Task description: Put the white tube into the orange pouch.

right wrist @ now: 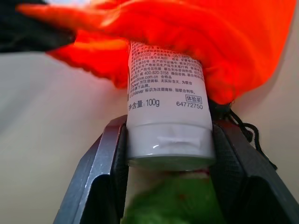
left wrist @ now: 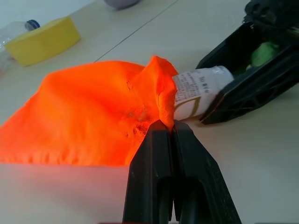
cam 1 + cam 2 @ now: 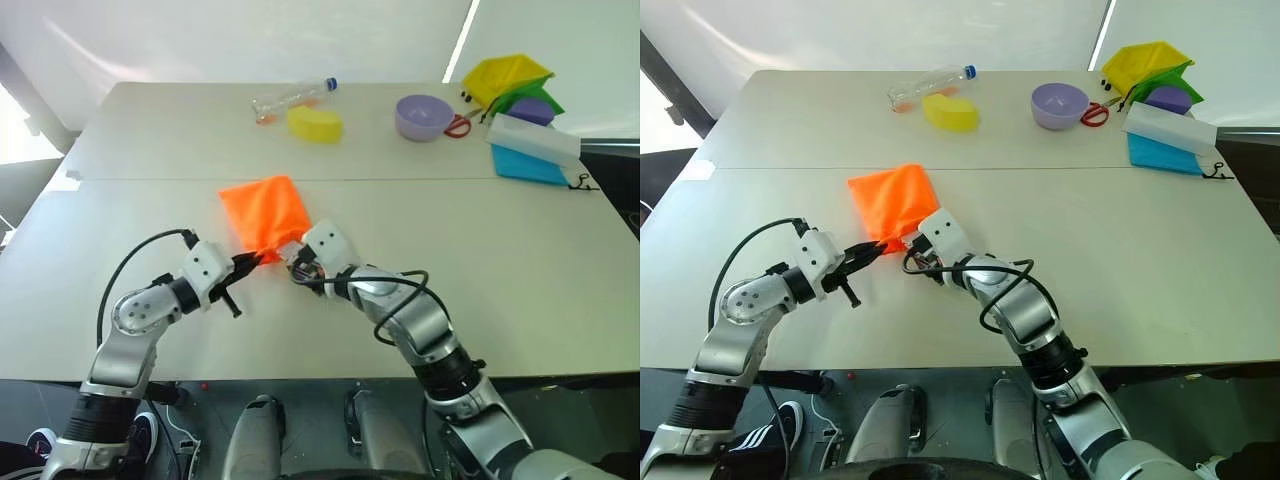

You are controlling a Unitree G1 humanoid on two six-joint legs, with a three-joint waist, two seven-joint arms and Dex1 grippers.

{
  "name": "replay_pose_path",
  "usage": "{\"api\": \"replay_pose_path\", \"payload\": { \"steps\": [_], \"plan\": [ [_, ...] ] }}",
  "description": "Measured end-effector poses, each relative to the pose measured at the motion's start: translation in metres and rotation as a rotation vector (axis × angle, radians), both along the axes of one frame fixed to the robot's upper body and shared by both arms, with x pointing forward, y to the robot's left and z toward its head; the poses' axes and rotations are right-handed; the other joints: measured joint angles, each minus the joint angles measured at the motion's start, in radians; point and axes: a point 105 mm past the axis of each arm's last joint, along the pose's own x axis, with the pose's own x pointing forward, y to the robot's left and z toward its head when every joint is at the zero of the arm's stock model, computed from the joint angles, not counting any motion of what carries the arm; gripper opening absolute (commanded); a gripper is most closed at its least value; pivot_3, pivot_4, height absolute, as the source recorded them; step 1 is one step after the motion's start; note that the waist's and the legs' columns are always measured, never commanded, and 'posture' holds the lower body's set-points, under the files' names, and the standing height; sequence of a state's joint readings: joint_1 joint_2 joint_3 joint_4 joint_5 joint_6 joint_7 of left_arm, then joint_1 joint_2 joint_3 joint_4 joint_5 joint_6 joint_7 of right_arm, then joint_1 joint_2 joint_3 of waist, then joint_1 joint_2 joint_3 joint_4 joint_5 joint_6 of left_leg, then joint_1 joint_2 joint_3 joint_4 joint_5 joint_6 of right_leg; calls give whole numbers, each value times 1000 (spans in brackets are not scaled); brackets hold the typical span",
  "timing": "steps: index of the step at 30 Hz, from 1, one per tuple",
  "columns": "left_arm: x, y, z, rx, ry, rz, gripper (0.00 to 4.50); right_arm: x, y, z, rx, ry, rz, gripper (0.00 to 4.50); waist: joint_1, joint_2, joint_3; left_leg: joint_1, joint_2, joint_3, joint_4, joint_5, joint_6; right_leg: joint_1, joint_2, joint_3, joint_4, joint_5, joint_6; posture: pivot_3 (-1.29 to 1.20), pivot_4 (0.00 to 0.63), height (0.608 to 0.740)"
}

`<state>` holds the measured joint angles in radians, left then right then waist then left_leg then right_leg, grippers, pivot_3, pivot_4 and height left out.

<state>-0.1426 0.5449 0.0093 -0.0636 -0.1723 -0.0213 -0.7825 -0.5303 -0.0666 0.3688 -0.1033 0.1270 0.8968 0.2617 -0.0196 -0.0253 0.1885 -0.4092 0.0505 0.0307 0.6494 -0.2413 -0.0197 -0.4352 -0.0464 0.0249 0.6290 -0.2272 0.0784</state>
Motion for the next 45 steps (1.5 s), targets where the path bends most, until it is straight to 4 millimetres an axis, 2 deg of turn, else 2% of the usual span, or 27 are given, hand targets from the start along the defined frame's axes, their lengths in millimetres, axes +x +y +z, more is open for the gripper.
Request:
{"api": "replay_pose_path", "payload": {
  "steps": [10,16,25,38,40,43,44,45],
  "plan": [
    [-3,0,-5,-4,4,-6,0,17,18,5,77,24,-54,1814,-3,0,0,0,0,0,-1,0,0,-1,0,0,0,0,0,0,150,740],
    [-3,0,-4,-6,-1,-6,0,16,28,0,83,55,-7,1814,-5,0,0,0,0,0,-1,0,0,-1,0,0,0,0,0,0,150,740],
    [-3,0,-4,-6,-2,-2,0,17,41,5,86,49,42,1814,-27,0,0,0,0,0,-1,0,0,-1,0,0,1,0,0,0,150,740],
    [-3,-1,-6,-8,11,2,0,25,44,2,94,53,0,1814,-26,0,0,0,1,0,-2,0,0,-2,0,0,1,0,0,0,150,740],
    [-3,0,-7,-8,17,4,0,22,49,3,97,51,33,2844,-28,0,0,0,1,0,-2,0,0,-2,0,0,1,0,0,0,150,740],
    [-5,0,-6,-6,15,5,0,26,43,3,105,48,19,4177,-26,0,0,0,1,0,-2,0,0,-2,0,0,1,0,0,0,150,740],
    [-6,0,-6,-6,14,3,0,27,39,4,98,39,18,4444,-24,0,0,-1,1,0,-2,0,0,-2,0,0,1,0,0,0,150,740],
    [-7,0,-6,-6,15,2,0,27,36,5,94,35,25,4444,-23,0,0,-1,0,0,-2,0,0,-2,0,0,1,0,0,0,150,740]
  ]
}}
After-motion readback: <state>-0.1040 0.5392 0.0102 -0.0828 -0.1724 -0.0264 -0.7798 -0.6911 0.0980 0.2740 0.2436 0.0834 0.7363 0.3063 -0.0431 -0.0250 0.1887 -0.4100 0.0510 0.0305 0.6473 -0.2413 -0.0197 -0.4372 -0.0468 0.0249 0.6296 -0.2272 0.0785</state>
